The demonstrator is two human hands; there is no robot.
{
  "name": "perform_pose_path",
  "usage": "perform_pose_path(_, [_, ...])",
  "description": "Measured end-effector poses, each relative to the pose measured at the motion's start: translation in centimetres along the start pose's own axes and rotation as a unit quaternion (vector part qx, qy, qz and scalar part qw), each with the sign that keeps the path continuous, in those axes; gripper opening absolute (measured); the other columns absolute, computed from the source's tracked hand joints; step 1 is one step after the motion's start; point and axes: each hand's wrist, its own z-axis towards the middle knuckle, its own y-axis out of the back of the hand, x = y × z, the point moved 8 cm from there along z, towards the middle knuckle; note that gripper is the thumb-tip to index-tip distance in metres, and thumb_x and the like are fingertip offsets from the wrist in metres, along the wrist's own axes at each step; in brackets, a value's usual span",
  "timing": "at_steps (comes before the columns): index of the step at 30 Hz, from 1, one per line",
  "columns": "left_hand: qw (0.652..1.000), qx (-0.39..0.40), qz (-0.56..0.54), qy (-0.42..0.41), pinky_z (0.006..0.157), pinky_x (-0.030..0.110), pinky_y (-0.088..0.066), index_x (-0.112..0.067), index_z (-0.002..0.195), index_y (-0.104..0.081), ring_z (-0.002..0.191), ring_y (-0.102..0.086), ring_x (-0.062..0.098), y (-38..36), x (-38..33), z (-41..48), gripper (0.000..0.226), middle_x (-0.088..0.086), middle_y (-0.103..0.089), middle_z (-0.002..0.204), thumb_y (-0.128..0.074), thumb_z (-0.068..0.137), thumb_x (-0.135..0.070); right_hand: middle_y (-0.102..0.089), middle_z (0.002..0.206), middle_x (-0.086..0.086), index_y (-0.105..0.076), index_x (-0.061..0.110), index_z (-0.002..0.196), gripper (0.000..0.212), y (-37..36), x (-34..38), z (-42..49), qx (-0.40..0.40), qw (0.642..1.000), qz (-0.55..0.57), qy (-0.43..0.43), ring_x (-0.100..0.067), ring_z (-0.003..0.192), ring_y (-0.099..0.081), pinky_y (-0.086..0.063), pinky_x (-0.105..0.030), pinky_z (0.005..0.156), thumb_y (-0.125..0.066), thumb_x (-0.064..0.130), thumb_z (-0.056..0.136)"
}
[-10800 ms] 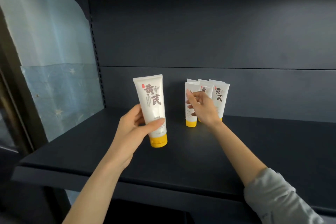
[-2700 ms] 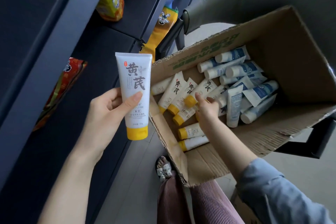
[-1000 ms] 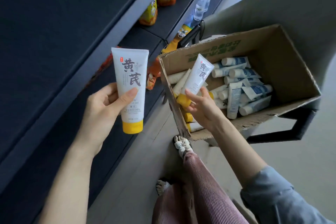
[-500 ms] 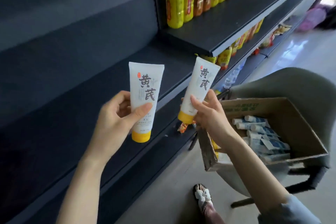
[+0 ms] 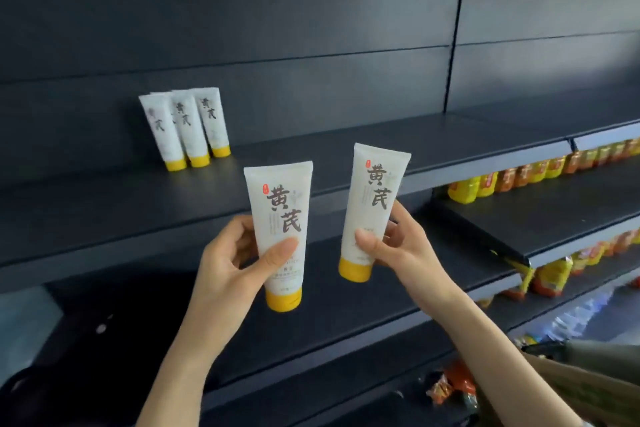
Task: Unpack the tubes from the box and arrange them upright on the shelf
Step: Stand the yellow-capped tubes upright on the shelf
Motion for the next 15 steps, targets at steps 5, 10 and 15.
perform_pose_path(5, [0.996,-0.086,0.021,-0.015,0.068,0.012,-0.051,-0.028,0.089,-0.068,0.089,-0.069,0.008,6.8,-3.0,-1.3,0.027,-0.006,-0.073,0.097,-0.073,0.064,-0.035,-0.069,0.111,0.001,-0.054,0.024,0.121,0.047,-6.0,1.7,3.1,0.071,0.997,0.011,0.014,-0.017,0.101,-0.066,-0.054,-0.025,0.075,-0.069,0.029,0.077])
perform_pose_path(10, [0.988,-0.143,0.060,-0.020,0.066,0.011,-0.051,-0.021,0.090,-0.067,0.088,-0.069,0.008,11.9,-5.0,-2.1,0.027,-0.005,-0.074,0.096,-0.072,0.066,-0.030,-0.069,0.110,-0.003,-0.055,0.027,0.120,0.045,-10.1,2.4,6.6,0.111,0.993,0.037,0.014,-0.022,0.102,-0.066,-0.055,-0.032,0.078,-0.068,0.032,0.077])
perform_pose_path(15, [0.978,-0.188,0.079,-0.035,0.064,0.013,-0.052,-0.025,0.086,-0.068,0.086,-0.070,0.008,14.7,-6.4,-0.8,0.025,-0.004,-0.074,0.096,-0.072,0.063,-0.033,-0.070,0.108,-0.006,-0.056,0.025,0.118,0.047,-11.7,3.3,11.4,0.119,0.990,0.065,0.027,-0.027,0.102,-0.066,-0.056,-0.042,0.078,-0.076,0.032,0.076])
